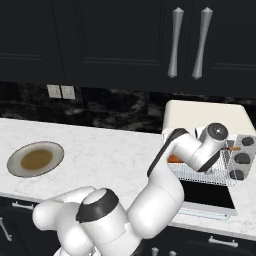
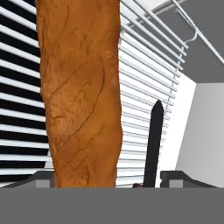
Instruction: Pick up the kebab skewer and baguette bread, and place them inside the toaster oven. Close the toaster oven door and start by setting the timer.
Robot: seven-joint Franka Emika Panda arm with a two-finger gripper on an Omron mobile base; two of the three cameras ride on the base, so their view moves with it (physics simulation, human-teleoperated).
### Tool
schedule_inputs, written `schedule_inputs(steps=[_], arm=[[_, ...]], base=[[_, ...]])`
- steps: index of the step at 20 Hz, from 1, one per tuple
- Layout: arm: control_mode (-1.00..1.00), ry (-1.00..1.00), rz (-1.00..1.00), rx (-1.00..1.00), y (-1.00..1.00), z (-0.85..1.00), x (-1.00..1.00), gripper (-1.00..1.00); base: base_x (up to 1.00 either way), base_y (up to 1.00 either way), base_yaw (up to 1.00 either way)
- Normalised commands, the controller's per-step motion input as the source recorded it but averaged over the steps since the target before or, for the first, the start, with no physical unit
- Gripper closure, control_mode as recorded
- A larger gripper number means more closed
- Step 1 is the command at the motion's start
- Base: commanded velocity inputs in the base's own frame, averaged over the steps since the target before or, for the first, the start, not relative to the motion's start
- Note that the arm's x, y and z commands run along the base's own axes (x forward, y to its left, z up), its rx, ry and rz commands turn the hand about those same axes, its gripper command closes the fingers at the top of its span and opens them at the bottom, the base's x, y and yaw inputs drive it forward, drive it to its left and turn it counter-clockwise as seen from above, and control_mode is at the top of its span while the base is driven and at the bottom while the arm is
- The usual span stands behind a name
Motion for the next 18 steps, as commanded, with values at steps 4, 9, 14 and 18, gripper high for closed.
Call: schedule_inputs(steps=[4,9,14,18], arm=[[-1.0,0.0,0.0,0.0,0.0,-0.19,0.07,-1.0],[-1.0,0.0,0.0,0.0,0.0,-0.22,0.08,-1.0],[-1.0,0.0,0.0,0.0,0.0,-0.07,-0.01,-1.0],[-1.0,0.0,0.0,0.0,0.0,0.02,-0.36,-1.0]], base=[[0.0,0.0,0.0],[0.0,0.0,0.0],[0.0,0.0,0.0],[0.0,0.0,0.0]])
